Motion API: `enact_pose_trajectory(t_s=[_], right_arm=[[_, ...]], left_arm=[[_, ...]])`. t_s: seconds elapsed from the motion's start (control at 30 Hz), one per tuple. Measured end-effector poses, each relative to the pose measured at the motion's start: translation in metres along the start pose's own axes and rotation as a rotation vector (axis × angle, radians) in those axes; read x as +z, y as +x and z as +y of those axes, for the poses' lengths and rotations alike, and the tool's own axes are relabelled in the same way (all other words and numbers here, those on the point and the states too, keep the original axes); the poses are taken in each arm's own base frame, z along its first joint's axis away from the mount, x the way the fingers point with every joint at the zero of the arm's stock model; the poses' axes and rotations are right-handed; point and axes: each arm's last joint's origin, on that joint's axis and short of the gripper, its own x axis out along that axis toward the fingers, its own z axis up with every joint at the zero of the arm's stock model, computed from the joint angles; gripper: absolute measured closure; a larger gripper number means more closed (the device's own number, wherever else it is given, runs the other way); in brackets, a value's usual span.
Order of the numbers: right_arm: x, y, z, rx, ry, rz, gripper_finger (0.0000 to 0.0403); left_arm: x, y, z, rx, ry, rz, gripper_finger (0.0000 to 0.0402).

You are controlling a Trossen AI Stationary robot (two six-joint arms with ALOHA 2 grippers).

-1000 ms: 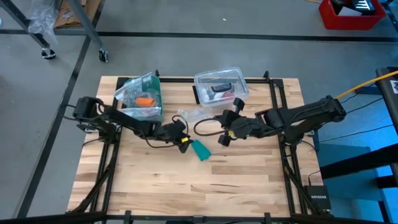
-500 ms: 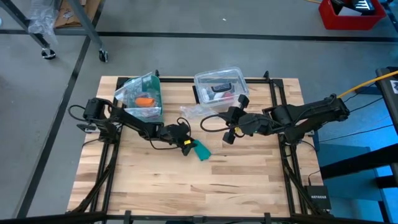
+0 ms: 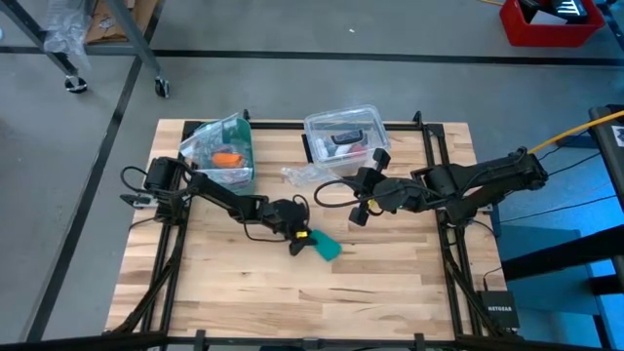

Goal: Roll bandage
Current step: Put the green bandage into the transparent zip bag

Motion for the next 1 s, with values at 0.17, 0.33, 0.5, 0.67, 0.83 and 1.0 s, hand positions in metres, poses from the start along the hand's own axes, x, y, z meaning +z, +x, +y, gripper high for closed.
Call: enact_pose_trajectory(t_s=[0.17,0.33,0.5,0.67,0.83,1.0], right_arm=[[0.0,0.0,0.0,0.0,0.0,0.001,0.0402],[-0.001,0.0,0.0,-0.001,-0.005,0.006,0.0402],[-0.001,0.0,0.0,-0.001,-0.005,0.006,0.0402],[-0.001,0.0,0.0,-0.002,-0.009,0.012,0.0402],[-0.001,0.0,0.0,-0.001,-0.009,0.012,0.0402],[-0.002,0.0,0.0,-0.003,-0.016,0.02,0.0402]], left_arm=[[0.007,0.002,-0.008,-0.042,0.143,-0.014,0.027],[0.008,0.002,-0.008,-0.047,0.239,-0.021,0.0343],[0.008,0.002,-0.009,-0.048,0.259,-0.022,0.0392],[0.008,0.001,-0.01,-0.09,0.244,0.004,0.0396],[0.014,-0.008,-0.018,-0.152,0.221,0.016,0.0398],[0.029,-0.029,-0.033,-0.183,0.277,-0.042,0.0399]])
